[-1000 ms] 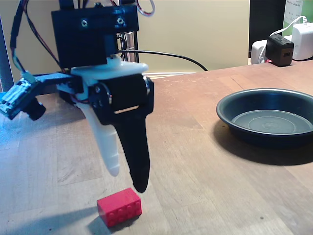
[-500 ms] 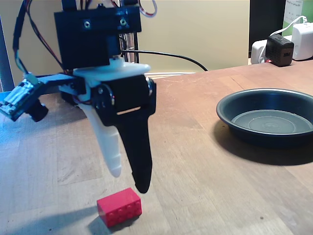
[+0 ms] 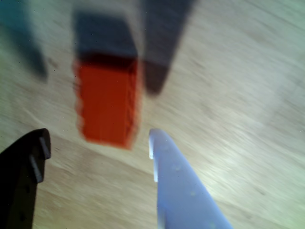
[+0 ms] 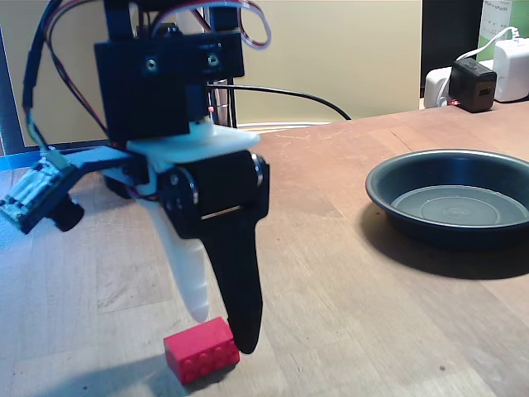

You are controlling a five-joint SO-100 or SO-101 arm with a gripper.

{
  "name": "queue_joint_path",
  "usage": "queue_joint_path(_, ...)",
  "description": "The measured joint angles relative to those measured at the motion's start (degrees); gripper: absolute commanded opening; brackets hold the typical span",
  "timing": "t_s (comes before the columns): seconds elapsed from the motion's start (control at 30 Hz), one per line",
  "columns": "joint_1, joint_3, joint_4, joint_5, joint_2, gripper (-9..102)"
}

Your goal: Grasp a lego block and put it in the bin.

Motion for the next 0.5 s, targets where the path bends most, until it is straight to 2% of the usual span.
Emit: queue_joint_path(0.5, 0.0, -1.85, -0.09, 0.0, -2.46, 20)
